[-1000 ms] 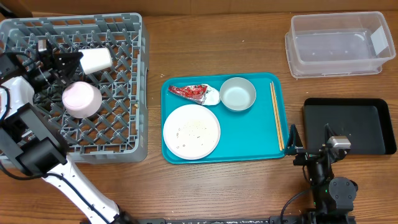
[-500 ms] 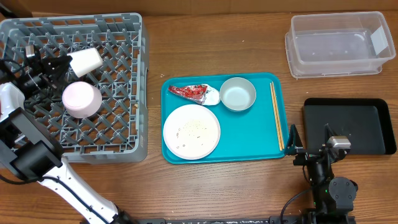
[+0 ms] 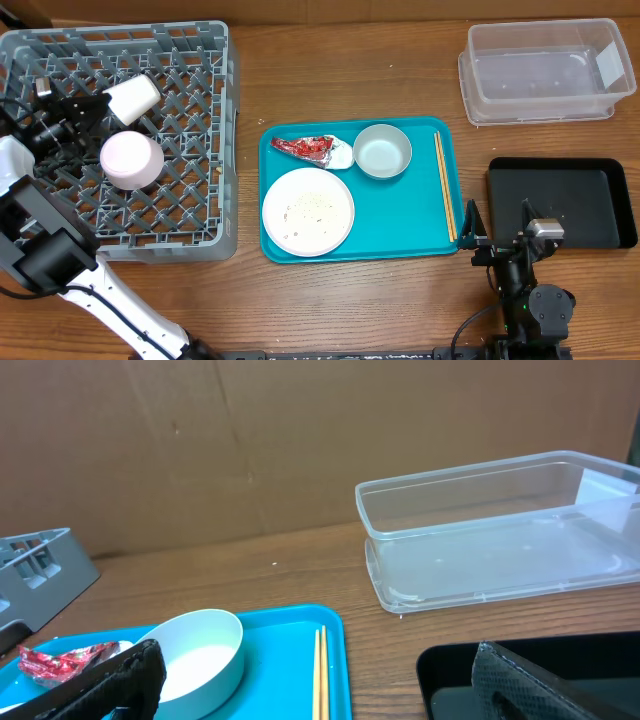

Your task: Sort waste into correct bins and load items into the dishwasher

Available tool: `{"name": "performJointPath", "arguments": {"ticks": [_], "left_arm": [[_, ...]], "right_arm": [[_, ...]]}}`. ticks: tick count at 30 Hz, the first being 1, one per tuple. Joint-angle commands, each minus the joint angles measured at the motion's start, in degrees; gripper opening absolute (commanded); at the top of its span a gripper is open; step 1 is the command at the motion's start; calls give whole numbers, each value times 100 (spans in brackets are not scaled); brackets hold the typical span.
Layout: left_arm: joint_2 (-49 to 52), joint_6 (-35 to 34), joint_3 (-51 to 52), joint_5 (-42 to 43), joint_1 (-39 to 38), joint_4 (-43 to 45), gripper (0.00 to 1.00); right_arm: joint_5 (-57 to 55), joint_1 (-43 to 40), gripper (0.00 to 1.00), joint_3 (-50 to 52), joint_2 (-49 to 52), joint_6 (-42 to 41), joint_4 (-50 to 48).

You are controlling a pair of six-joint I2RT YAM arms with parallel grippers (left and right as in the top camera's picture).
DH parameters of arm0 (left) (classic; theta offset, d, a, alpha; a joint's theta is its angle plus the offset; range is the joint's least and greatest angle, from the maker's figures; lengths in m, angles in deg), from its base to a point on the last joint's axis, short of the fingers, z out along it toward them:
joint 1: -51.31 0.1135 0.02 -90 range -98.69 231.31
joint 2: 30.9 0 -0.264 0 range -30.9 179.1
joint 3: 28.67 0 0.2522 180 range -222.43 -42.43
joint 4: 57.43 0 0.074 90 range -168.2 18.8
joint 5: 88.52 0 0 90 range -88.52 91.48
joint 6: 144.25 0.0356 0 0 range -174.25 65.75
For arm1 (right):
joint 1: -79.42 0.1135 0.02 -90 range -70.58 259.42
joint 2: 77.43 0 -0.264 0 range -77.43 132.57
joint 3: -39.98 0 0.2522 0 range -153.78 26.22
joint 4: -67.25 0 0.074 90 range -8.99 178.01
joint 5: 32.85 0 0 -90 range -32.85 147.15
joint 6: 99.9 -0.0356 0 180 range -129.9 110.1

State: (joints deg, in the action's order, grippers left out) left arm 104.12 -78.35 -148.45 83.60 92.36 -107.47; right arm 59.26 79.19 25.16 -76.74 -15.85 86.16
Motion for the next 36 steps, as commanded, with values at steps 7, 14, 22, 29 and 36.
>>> {"name": "performJointPath", "arguments": {"ticks": [7,14,22,29,36], "left_arm": [[-2,-321,11,-68,518,-140,12],[-2,-315,11,-131,850,-684,42],[-299,-118,7,-175,1069,-942,36],[-1443,299,7,-1744,826,-1198,4],[-2592,896,7,-5705,-721,-1504,4]], "right_arm": [[-55,17,100,59,-52,-22,-31],[-55,17,100,59,-52,-22,-31],[-55,17,100,59,-52,-22,-33],[-55,17,100,59,-52,-22,-33],[-55,17,100,59,-52,-22,-31]]}}
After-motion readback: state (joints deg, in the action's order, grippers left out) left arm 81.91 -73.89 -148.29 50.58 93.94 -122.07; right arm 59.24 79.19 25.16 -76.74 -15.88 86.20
